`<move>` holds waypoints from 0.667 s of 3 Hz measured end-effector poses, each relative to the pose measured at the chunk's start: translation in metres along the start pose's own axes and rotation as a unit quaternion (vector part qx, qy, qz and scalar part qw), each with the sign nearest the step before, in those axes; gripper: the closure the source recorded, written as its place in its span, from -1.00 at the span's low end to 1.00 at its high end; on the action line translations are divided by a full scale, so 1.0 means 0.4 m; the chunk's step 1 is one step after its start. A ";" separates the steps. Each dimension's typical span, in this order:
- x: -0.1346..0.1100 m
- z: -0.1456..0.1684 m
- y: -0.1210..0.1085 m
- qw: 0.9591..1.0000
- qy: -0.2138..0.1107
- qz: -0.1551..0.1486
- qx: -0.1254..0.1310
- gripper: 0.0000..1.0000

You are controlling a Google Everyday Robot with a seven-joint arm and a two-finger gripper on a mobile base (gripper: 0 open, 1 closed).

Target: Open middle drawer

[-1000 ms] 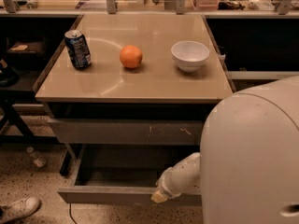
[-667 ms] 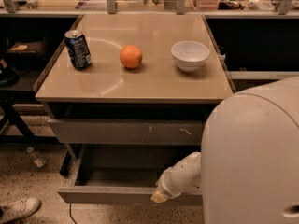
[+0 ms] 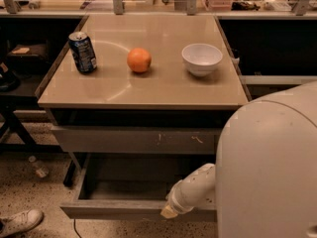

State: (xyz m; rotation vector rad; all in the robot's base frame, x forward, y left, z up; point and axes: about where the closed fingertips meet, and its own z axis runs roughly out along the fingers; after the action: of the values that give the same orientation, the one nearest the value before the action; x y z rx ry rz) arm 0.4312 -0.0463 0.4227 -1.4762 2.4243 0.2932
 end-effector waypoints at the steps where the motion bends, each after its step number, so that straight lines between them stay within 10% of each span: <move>1: 0.004 -0.006 0.010 1.000 0.000 0.011 -0.001 1.00; 2: 0.010 -0.019 0.021 1.000 -0.001 0.024 -0.002 1.00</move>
Offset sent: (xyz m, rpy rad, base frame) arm -0.1607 -0.0667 0.0238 -0.0529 0.1932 -0.1446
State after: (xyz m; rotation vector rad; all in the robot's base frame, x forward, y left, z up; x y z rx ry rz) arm 0.4207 -0.0483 0.4286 -1.4193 2.4619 0.3112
